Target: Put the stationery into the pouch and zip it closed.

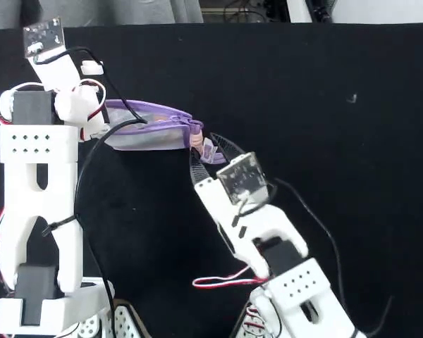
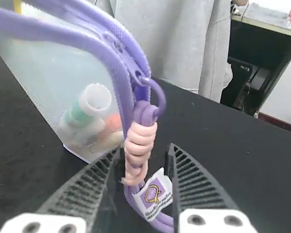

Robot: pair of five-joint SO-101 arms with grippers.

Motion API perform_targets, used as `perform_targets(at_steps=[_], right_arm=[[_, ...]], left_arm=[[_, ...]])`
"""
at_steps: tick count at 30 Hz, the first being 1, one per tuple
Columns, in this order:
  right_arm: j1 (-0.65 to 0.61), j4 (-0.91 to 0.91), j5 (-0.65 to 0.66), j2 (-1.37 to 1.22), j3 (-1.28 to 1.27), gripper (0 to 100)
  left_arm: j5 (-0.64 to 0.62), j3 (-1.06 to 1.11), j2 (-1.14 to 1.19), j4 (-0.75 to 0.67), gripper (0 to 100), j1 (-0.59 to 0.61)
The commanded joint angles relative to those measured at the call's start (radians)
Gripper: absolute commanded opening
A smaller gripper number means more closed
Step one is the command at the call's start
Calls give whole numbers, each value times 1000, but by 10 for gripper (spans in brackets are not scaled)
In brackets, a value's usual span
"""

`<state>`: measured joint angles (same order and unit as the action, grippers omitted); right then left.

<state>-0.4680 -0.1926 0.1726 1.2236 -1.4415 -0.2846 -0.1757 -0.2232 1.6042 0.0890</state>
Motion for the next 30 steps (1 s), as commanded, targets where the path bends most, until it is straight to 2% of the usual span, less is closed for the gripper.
perform_targets(at_steps=[1,12,20,22,24,30], right_arm=[[23,103,8,-81,42,131],[23,153,6,-283,185,127],[23,150,2,-297,211,126],[25,149,3,-295,208,92],[28,149,2,-295,211,15],[29,141,3,-294,226,11]], left_arm=[[-5,4,-11,-17,30,-1],[-5,8,-11,-17,30,1],[-5,12,-9,-18,30,4],[-5,8,-6,-18,30,4],[-5,7,-3,-18,30,4],[-3,8,-2,-44,30,4]])
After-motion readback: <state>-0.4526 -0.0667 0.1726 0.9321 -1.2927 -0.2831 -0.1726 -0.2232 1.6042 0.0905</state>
